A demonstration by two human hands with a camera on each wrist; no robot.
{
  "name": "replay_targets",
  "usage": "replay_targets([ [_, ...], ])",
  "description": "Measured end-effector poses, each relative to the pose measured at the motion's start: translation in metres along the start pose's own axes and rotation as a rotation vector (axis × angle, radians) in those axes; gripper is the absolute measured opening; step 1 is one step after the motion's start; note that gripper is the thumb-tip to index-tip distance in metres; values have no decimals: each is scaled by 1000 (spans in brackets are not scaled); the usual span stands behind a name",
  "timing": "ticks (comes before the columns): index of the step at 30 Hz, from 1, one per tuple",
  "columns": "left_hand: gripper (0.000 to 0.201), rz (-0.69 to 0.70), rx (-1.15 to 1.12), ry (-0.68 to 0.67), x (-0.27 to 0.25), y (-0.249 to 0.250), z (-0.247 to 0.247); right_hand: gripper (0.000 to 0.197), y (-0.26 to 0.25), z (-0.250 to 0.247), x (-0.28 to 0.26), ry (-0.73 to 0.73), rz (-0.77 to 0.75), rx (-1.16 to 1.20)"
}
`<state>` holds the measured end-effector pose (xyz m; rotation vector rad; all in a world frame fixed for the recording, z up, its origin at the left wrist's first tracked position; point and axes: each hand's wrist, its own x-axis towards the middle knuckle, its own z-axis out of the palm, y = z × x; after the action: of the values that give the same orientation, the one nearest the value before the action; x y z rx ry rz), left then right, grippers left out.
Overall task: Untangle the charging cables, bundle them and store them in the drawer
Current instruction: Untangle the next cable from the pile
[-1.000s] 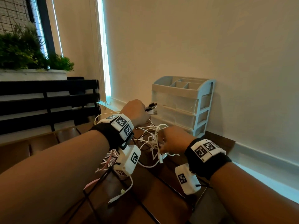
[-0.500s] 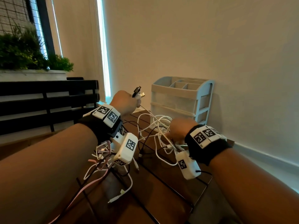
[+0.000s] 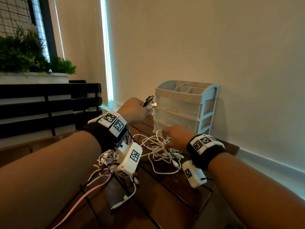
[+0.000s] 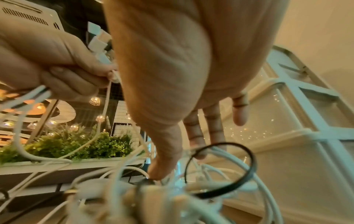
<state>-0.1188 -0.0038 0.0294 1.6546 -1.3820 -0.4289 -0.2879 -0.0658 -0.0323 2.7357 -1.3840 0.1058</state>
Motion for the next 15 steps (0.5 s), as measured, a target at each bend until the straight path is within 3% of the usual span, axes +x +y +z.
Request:
replay_targets([
  [4, 29, -9, 96, 3, 1, -6, -8, 13, 12, 1, 2, 25, 84, 79],
  [9, 29, -34, 115, 76, 8, -17, -25, 22, 43, 2, 2, 94, 352, 153],
  [15, 28, -105, 0, 167, 15, -20, -39, 30, 58, 7, 0, 149, 430, 213],
])
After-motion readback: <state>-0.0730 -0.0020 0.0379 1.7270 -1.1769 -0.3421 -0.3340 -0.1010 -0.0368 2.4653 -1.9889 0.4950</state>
